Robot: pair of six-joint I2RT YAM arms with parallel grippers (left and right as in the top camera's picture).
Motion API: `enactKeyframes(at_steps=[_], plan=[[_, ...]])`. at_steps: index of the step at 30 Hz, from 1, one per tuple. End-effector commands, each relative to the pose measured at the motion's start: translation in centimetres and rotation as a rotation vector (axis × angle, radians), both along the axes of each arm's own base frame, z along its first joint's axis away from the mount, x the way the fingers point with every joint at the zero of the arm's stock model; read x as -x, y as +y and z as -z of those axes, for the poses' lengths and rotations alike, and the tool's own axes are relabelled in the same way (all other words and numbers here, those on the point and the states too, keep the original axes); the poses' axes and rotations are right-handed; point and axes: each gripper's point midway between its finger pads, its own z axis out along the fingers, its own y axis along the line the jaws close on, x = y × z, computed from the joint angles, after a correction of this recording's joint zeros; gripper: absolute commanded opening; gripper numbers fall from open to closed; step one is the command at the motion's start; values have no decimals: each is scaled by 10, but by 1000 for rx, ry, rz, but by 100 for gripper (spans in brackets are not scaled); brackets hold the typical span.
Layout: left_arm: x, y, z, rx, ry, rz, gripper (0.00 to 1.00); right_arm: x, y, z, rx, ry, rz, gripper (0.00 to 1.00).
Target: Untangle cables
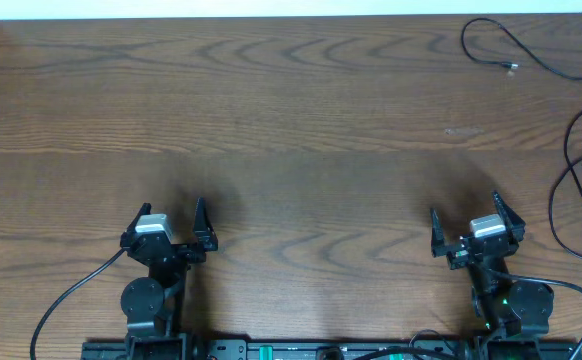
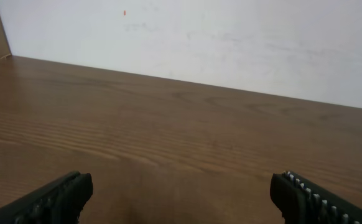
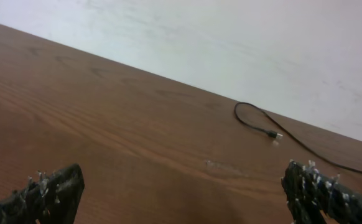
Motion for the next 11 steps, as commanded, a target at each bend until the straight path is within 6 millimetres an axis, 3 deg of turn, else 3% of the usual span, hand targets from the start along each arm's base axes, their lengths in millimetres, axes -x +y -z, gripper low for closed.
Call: enactKeyframes(at_steps=[1,11], plan=[[1,-1,15,-9,50,11,98,0,-4,1,-9,2,20,99],[1,-1,15,-8,50,11,98,0,-4,1,-9,2,20,99]])
